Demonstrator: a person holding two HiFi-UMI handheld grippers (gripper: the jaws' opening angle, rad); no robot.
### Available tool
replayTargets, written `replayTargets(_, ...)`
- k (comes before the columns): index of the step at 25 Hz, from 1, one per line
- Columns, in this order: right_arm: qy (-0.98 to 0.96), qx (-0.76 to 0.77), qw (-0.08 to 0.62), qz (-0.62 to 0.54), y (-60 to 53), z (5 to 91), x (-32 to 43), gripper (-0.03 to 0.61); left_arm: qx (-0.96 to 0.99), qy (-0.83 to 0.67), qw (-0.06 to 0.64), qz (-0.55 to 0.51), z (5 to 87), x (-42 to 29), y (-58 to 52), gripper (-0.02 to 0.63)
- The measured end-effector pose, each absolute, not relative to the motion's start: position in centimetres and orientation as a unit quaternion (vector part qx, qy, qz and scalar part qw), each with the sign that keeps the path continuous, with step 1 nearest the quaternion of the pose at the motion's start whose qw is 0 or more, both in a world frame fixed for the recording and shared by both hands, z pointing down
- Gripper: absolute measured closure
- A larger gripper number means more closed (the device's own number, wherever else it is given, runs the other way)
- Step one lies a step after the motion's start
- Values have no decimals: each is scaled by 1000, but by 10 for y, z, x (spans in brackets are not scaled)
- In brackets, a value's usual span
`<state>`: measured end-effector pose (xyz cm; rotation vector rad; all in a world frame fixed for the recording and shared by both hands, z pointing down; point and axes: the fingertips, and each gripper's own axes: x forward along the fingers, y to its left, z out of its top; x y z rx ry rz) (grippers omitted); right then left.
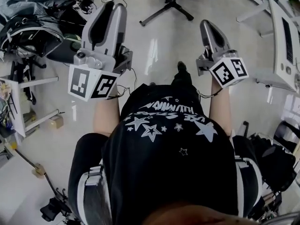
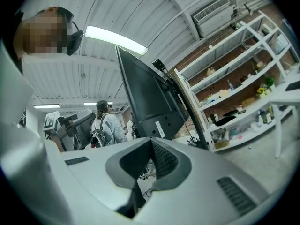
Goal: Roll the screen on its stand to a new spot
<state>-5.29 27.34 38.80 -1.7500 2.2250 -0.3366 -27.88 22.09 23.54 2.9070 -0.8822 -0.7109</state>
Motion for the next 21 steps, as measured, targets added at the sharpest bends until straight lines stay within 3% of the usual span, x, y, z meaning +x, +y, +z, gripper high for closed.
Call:
replayTargets(6,760,-624,135,-117,303,395,-64,572,935,-259,38,-239,241,-292,235,601)
replayTargets(21,775,-615,105,-100,310,387,-119,572,947,-194,34,-255,226,-311,260,604)
